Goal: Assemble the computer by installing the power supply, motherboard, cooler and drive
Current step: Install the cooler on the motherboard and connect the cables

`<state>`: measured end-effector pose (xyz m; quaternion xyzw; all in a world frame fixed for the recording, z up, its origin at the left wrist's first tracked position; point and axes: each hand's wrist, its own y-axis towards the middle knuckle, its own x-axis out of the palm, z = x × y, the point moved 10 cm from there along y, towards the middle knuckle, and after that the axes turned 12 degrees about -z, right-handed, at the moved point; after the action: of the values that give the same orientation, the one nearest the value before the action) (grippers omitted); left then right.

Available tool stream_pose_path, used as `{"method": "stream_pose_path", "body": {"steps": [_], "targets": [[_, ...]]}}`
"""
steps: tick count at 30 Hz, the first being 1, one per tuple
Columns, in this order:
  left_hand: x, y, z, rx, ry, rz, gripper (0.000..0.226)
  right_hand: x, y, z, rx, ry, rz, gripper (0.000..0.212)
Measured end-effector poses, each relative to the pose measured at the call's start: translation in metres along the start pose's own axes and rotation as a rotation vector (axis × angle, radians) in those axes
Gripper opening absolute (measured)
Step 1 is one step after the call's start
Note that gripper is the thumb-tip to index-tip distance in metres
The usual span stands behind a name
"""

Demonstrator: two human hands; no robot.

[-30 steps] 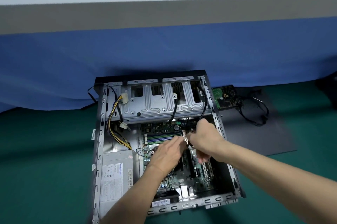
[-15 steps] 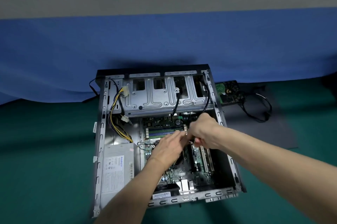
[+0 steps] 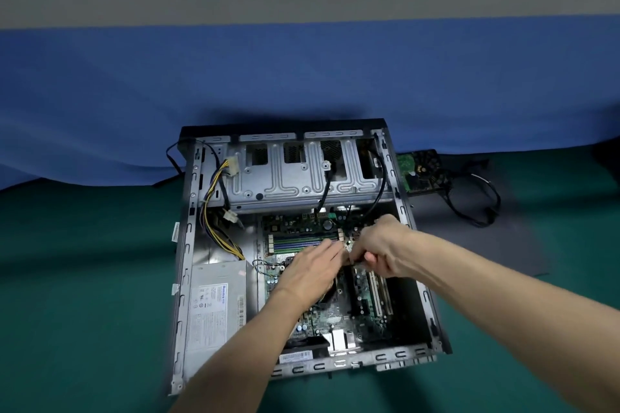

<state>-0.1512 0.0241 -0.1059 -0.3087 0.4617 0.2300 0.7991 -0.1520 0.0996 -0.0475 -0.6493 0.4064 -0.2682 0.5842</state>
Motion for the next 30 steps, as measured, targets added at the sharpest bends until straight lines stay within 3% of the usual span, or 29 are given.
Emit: {"method": "stream_pose_path", "body": {"steps": [2, 3, 6, 7, 8, 11, 14, 16, 17, 18, 21, 22, 23, 24, 25, 27, 28, 30], "targets": [[0.001, 0.000, -0.003, -0.010, -0.052, 0.008, 0.049, -0.003, -0.008, -0.007, -0.134, 0.054, 0.050, 0.024], [0.000, -0.001, -0.005, -0.027, -0.100, 0.016, 0.047, -0.002, -0.014, -0.017, -0.237, -0.111, 0.078, 0.027], [0.001, 0.000, -0.013, -0.090, -0.197, 0.002, 0.032, 0.026, -0.034, -0.044, -0.476, -1.099, 0.241, 0.042], [0.003, -0.001, -0.015, -0.101, -0.206, -0.003, 0.026, 0.032, -0.034, -0.046, -0.501, -1.259, 0.296, 0.040], [0.005, -0.001, -0.016, -0.101, -0.188, -0.005, 0.024, 0.031, -0.034, -0.046, -0.492, -1.266, 0.332, 0.035], [0.008, 0.000, -0.003, 0.003, -0.013, 0.000, 0.043, -0.004, -0.014, -0.023, -0.300, -0.553, 0.377, 0.013], [0.005, 0.003, 0.000, 0.027, 0.007, -0.002, 0.051, -0.001, 0.014, 0.013, -0.077, 0.183, 0.107, 0.017], [0.004, 0.003, -0.001, 0.031, 0.008, -0.004, 0.048, 0.008, 0.011, 0.014, -0.069, 0.365, -0.035, 0.018], [0.005, 0.003, -0.002, 0.021, 0.017, -0.007, 0.048, 0.006, 0.003, 0.009, -0.113, 0.299, -0.045, 0.019], [0.006, 0.002, -0.005, -0.005, -0.033, -0.011, 0.048, 0.001, -0.005, 0.000, -0.196, 0.085, -0.010, 0.029], [0.004, 0.000, -0.019, -0.125, -0.225, 0.013, 0.032, 0.018, -0.027, -0.028, -0.443, -1.152, 0.293, 0.049], [0.002, 0.000, -0.016, -0.108, -0.212, 0.021, 0.027, 0.028, -0.031, -0.032, -0.483, -1.363, 0.376, 0.043], [0.003, 0.001, -0.016, -0.107, -0.199, 0.010, 0.026, 0.033, -0.031, -0.034, -0.513, -1.397, 0.412, 0.032], [0.005, 0.001, -0.015, -0.093, -0.163, 0.002, 0.028, 0.024, -0.029, -0.035, -0.485, -1.210, 0.394, 0.022], [0.002, 0.000, -0.008, -0.041, -0.096, 0.024, 0.033, 0.001, -0.020, -0.034, -0.420, -0.877, 0.356, 0.014], [0.000, -0.001, 0.002, 0.031, -0.038, 0.043, 0.041, -0.021, 0.007, 0.001, -0.089, -0.146, 0.078, 0.024], [-0.001, 0.000, 0.003, 0.028, -0.035, 0.042, 0.042, -0.015, 0.010, 0.019, 0.058, 0.087, -0.062, 0.032], [-0.003, 0.001, 0.004, 0.031, -0.018, 0.043, 0.045, -0.011, 0.016, 0.031, 0.067, 0.269, -0.109, 0.028]]}}
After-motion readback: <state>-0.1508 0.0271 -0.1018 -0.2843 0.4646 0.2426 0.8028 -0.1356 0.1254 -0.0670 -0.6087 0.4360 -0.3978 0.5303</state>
